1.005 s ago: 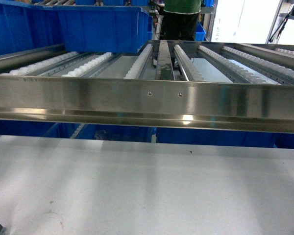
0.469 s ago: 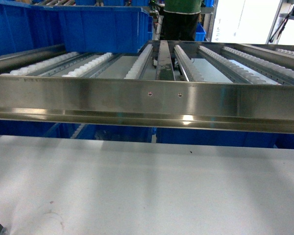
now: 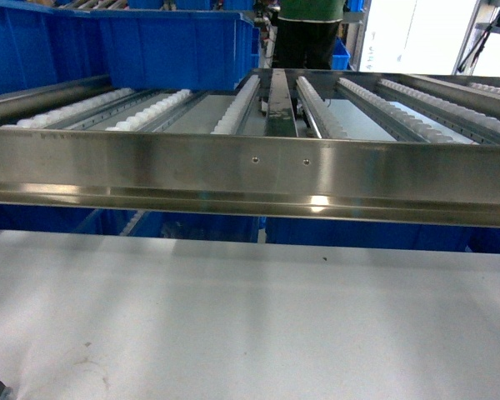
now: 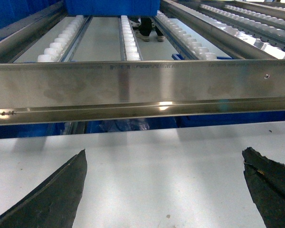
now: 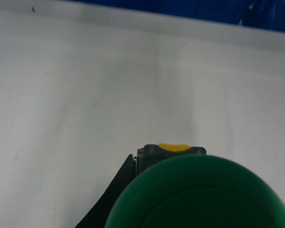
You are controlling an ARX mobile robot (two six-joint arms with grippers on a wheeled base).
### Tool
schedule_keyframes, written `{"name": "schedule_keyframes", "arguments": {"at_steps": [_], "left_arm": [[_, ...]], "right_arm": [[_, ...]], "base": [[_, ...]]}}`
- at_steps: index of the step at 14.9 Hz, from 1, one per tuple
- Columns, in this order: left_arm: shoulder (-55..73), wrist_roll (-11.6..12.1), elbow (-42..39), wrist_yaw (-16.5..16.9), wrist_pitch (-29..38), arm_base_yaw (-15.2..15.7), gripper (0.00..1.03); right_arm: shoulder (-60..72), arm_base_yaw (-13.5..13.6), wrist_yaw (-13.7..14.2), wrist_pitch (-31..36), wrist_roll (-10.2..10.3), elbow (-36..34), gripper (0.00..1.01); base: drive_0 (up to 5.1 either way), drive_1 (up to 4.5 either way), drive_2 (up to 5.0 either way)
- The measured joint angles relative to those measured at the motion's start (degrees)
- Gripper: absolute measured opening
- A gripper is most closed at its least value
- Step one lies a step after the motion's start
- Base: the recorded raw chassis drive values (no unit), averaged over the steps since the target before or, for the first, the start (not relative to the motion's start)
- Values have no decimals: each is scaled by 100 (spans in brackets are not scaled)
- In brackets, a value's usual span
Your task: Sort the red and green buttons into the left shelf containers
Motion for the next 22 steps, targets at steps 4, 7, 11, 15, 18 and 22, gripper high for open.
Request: {"name": "schedule_keyframes", "arguments": {"at_steps": [4,7,11,15,18,22], "left_arm": [[0,0,0,-2,0,0,98],[0,0,0,-2,0,0,98],[0,0,0,-2,2,0,98],[-7,-2,0,-109,-52,-59,98],[133,-28,0,-562,-144,-63,98],[1016,-28,-74,-955,-24,-155,98]], "right_arm": [[-2761,-175,-299,-1484,122,-365,27],[-5307,-214,-374,-3150,162,-525,27],[-7171,-83,-358,-4369,293,-789,27],[-7184,-57,-354,-4376,317,-787,27],[-7184,-57,-354,-4376,317,-787,27],[-7184,-57,-354,-4376,319,-787,27]], "base": [[0,0,0],[0,0,0],[0,0,0],[0,0,0],[0,0,0],[0,0,0]]}}
